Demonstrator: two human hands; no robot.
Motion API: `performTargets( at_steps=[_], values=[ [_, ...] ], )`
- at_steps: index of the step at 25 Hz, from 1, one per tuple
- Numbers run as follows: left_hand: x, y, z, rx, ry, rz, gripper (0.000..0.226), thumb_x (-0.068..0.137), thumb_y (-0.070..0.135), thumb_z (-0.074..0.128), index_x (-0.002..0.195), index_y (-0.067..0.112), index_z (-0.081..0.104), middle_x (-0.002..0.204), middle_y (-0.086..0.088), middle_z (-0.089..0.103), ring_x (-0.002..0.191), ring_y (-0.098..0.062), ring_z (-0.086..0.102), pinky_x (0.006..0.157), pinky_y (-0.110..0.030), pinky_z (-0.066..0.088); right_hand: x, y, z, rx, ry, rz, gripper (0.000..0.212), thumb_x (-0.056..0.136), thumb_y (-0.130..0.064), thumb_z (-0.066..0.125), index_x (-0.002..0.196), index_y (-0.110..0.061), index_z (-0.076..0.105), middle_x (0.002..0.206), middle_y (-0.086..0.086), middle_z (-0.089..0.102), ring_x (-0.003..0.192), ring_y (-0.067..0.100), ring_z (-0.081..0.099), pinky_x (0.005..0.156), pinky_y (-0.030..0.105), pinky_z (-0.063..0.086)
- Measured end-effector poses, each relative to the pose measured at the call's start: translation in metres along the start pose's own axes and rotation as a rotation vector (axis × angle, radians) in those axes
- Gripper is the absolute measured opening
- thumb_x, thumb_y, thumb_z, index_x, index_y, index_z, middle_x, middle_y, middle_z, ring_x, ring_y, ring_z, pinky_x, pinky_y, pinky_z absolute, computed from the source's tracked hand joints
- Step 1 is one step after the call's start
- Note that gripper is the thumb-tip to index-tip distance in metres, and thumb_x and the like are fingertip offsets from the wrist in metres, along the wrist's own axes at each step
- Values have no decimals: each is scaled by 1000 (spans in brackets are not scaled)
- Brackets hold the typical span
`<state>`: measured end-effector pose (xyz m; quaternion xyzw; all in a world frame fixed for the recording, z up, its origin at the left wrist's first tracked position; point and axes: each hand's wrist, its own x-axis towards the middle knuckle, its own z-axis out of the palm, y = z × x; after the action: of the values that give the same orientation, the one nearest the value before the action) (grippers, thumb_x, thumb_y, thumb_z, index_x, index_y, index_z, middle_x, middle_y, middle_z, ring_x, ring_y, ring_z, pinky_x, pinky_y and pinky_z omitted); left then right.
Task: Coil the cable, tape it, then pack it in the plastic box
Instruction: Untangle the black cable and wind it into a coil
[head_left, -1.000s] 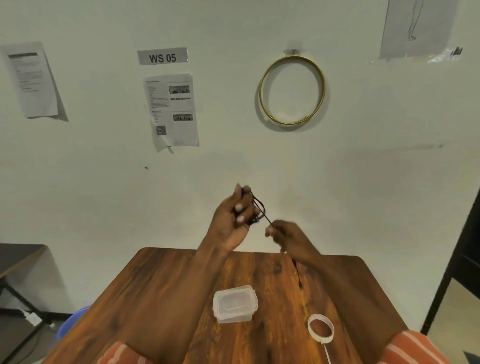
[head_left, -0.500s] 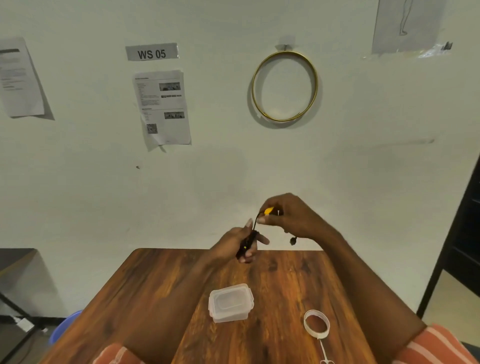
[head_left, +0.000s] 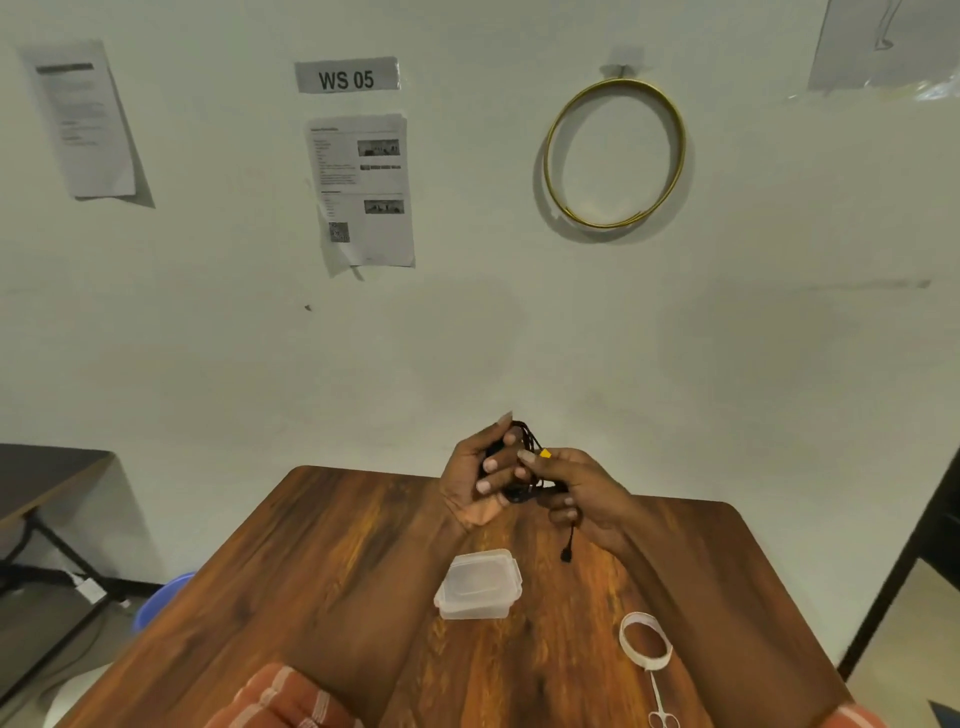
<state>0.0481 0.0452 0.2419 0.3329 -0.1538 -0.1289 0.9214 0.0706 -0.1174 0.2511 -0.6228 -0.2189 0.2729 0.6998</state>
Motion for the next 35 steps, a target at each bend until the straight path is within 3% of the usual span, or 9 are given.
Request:
performTargets(
  at_steps=[5,11,13,16,21,24,27,30,35],
  values=[
    [-18,2,-20,314,143,-102,21,86,18,68,76,2,60,48,1,53,46,-12,55,80,-27,57,2,17,4,306,73,163,20,94,-18,51,76,-12,58,60,-1,54,33,2,26,32,14,18],
    [-21,-34,-20,883,662,112,36,91,19,66,57,8,62,49,-6,58,40,-13,47,53,-27,45,2,77,13,527,196,137,21,99,-18,49,81,-11,58,67,2,57,40,5,35,33,15,23],
    [-23,-54,-32,929,732,113,30,94,15,62,67,4,66,49,-5,57,38,-10,48,48,-25,43,2,97,11,467,295,185,18,98,-14,49,88,-10,63,64,-1,56,43,6,37,34,17,25],
    [-36,-90,-66,712,804,-75,19,96,-1,49,89,-1,67,61,-8,60,47,-11,56,53,-28,51,0,148,2,416,502,298,19,96,-5,49,103,-13,64,69,3,59,48,11,44,38,21,32],
    [-72,-185,-141,851,967,-238,20,90,-1,61,85,13,75,84,-10,75,74,-19,71,69,-42,62,-27,248,4,259,800,425,14,85,4,61,86,-7,70,94,19,74,85,31,67,72,37,55],
    [-85,-215,-177,1095,1052,-218,15,85,6,69,90,14,80,87,-4,78,79,-16,72,75,-37,60,-25,278,1,152,761,453,15,83,3,65,88,-10,72,93,16,76,91,31,71,83,44,59],
    [-84,-218,-203,1383,1043,-275,13,89,23,66,90,22,79,80,9,74,74,-8,68,63,-18,46,-1,296,-5,-5,720,467,17,86,-3,66,97,-16,71,97,5,74,92,20,69,85,37,58],
    [-74,-218,-233,1493,960,-386,22,95,28,56,104,21,75,102,5,73,91,-14,66,81,-22,48,30,315,-9,-192,720,474,18,89,-5,63,103,-15,71,100,1,71,92,15,66,73,19,51],
    [-62,-225,-265,1658,941,-454,31,98,34,47,118,21,67,118,-1,68,108,-19,62,97,-29,45,63,338,-18,-545,612,488,20,96,-20,52,101,-28,70,96,-8,68,89,12,62,87,27,47]
  ],
)
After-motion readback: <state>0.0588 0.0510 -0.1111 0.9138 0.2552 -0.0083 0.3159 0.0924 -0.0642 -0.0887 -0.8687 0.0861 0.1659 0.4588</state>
